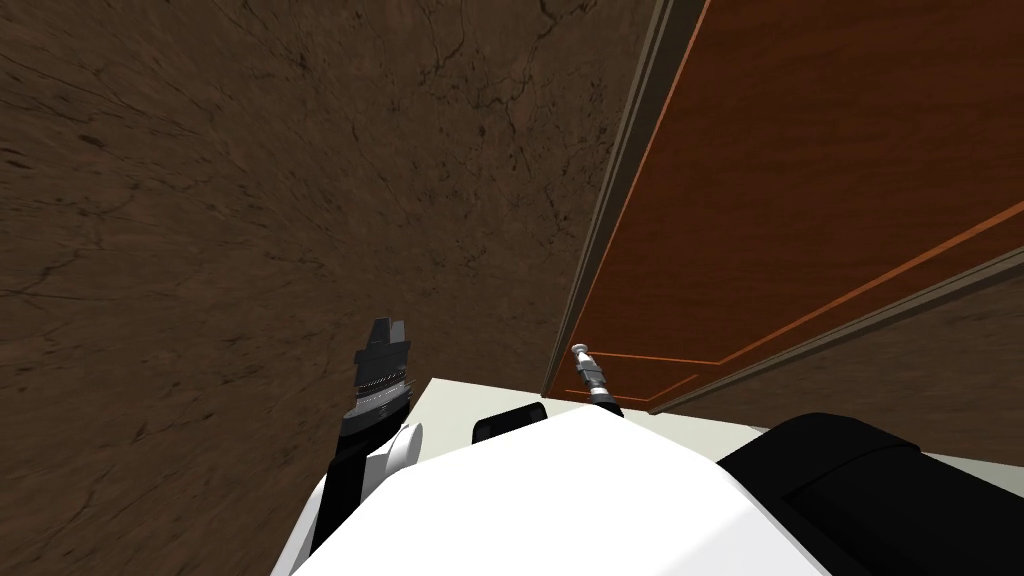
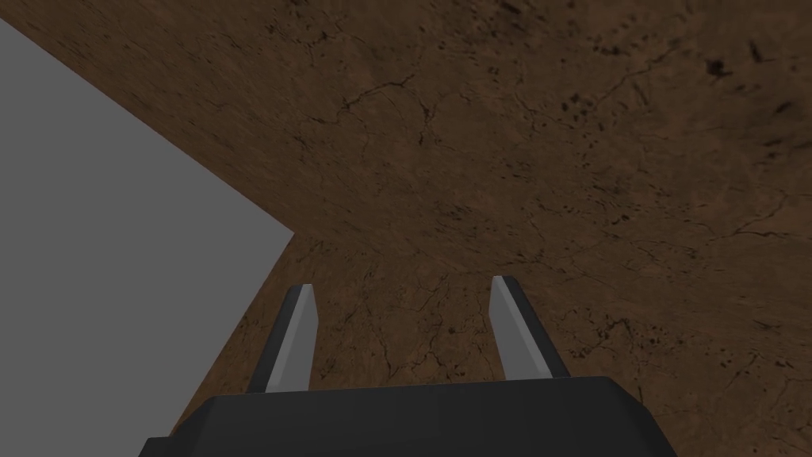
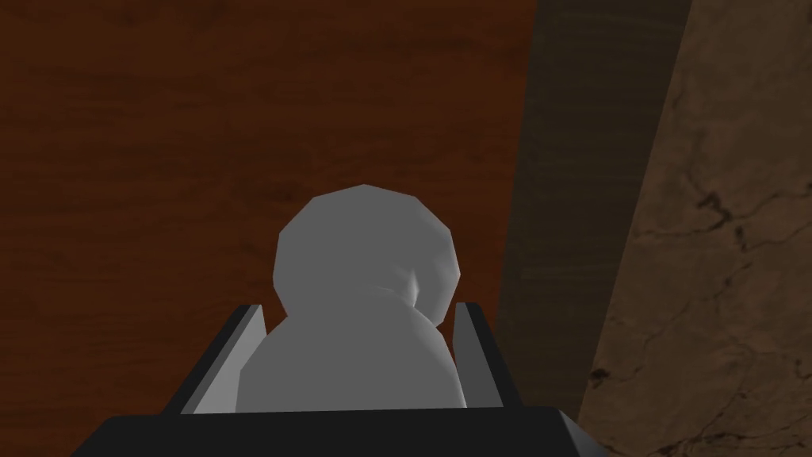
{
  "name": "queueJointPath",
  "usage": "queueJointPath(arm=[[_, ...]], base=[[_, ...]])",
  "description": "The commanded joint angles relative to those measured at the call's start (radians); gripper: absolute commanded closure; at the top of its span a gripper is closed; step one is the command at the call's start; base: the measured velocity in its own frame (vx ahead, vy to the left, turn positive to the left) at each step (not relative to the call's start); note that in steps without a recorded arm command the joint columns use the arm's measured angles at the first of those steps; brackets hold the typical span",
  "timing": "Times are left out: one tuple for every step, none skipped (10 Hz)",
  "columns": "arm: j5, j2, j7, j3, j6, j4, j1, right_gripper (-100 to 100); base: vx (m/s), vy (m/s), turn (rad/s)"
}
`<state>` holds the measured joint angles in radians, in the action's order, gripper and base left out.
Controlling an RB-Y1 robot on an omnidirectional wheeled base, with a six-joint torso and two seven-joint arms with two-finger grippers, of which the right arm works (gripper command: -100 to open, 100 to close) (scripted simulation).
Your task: Pull the door open
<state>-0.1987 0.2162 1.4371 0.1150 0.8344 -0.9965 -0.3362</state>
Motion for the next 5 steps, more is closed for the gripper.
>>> queueJointPath(arm=[[0.0,-0.002,0.0,-0.001,0.002,-0.002,0.001,100],[-0.003,0.001,-0.029,-0.002,0.0,0.0,0.0,100],[-0.005,0.002,-0.041,-0.003,0.001,0.001,0.0,100],[-0.007,0.003,-0.065,-0.005,0.001,0.001,0.0,100],[-0.01,0.004,-0.087,-0.006,0.001,0.001,0.0,100]], base=[[0.0,0.0,0.0],[-0.008,-0.004,0.013],[-0.011,-0.006,0.014],[-0.016,-0.003,0.015],[-0.02,-0.002,0.017]])
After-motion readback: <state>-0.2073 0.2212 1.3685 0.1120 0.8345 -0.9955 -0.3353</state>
